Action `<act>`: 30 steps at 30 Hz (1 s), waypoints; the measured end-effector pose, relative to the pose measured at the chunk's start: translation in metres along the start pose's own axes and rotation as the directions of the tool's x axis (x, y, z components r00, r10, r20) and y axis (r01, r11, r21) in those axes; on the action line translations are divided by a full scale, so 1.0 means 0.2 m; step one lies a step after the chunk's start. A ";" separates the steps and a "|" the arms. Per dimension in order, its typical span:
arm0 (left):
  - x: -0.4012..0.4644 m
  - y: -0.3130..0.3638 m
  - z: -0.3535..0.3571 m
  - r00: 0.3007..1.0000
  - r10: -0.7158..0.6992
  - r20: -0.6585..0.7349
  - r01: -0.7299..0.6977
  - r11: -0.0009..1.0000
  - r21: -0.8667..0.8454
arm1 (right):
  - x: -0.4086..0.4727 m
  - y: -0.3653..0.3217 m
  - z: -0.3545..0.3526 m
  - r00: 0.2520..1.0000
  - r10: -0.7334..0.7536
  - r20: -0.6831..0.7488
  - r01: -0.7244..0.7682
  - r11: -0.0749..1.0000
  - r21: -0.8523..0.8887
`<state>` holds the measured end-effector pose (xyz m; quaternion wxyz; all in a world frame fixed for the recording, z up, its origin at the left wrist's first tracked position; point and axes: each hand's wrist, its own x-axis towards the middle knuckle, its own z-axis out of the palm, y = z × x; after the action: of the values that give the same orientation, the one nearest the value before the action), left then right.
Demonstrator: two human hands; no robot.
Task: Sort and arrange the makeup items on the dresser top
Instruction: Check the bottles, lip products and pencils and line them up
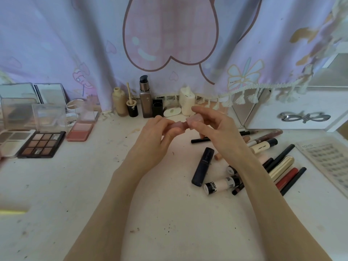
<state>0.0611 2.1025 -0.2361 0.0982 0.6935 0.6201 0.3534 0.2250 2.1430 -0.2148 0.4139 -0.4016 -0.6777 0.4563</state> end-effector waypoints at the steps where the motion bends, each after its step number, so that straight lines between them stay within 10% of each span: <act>1: 0.00 0.00 0.00 1.000 0.001 0.004 -0.001 1.000 0.001 | 0.00 0.00 0.00 1.000 -0.009 0.016 0.009 1.000 -0.001; 20: 0.00 0.02 -0.04 0.990 -0.128 0.059 0.134 0.983 -0.127 | -0.01 -0.02 -0.01 0.997 -0.044 0.055 0.041 0.997 0.059; 30: -0.01 0.04 -0.08 0.976 -0.132 0.173 0.174 0.951 -0.256 | 0.02 0.02 0.01 0.990 -0.001 -0.142 0.004 1.000 0.016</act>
<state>0.0570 2.0931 -0.2204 0.2662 0.6487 0.6087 0.3713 0.2224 2.1468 -0.2192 0.4650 -0.4288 -0.6431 0.4317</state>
